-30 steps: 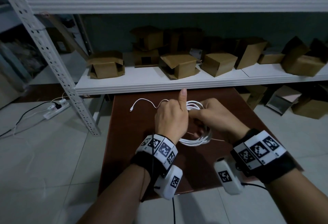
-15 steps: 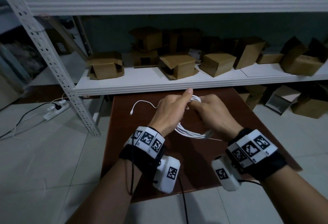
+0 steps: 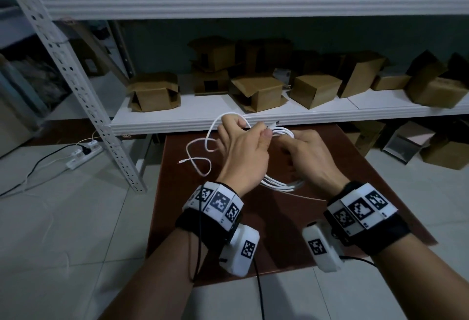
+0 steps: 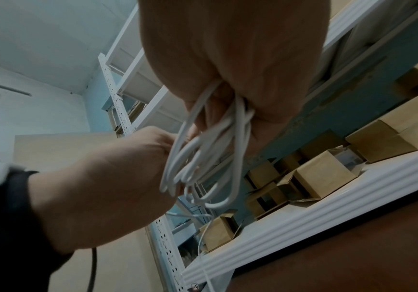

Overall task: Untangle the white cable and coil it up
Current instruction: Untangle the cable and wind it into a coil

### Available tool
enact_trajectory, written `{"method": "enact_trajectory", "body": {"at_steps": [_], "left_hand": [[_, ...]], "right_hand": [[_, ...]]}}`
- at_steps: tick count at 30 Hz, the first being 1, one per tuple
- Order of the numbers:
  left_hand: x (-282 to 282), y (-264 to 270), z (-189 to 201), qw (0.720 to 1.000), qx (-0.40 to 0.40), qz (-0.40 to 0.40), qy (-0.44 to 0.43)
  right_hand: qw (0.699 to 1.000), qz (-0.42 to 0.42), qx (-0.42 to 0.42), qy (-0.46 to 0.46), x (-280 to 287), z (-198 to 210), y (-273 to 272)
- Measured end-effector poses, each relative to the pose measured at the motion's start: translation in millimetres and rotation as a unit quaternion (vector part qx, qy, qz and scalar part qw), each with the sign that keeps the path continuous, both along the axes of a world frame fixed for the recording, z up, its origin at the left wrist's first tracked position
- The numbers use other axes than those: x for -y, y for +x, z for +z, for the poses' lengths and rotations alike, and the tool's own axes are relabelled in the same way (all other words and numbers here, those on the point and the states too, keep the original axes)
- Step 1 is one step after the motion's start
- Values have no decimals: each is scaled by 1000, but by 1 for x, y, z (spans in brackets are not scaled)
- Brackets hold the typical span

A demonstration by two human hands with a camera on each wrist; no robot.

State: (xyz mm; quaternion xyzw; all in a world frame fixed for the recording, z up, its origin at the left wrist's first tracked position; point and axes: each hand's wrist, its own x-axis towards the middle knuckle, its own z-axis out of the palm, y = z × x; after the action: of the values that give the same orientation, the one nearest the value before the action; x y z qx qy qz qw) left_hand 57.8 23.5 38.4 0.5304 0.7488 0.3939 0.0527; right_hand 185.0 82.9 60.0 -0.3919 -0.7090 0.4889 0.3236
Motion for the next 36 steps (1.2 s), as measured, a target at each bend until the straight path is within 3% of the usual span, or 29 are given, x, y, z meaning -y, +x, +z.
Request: {"method": "enact_trajectory", "body": {"at_steps": [4,8,9,11,15,18,20,25,29,33,36], "left_hand": [[-2,-12,-1,995,49,-44,-78],[-1,-13,-5,999,4,-47,12],[-2,-13,-6,996,35,-65,49],[-3,-12,-6,975,174,-106,95],[2,3,4,888,432,-119,103],[5,2,11,845,518,-109,83],[6,-3,14,835,538,-92,71],[7,-6,18,867,487,-71,84],[6,-5,21,876,468,-78,80],[2,-7,15,923,379,-35,65],[2,-6,10,955,284,-45,70]], "right_hand": [[1000,2,11,-17,-1,-5,0],[999,-2,-7,-38,0,-4,0],[999,-1,-13,-41,0,-2,0],[999,5,-27,-39,3,5,-1],[993,3,-93,-74,12,15,-3],[990,-2,-112,-90,14,11,-4],[989,17,-112,-99,16,8,-6],[981,55,-114,-148,7,7,-2],[986,69,-98,-113,1,6,4],[999,35,-17,36,-3,2,7],[970,18,109,216,-1,3,10]]}}
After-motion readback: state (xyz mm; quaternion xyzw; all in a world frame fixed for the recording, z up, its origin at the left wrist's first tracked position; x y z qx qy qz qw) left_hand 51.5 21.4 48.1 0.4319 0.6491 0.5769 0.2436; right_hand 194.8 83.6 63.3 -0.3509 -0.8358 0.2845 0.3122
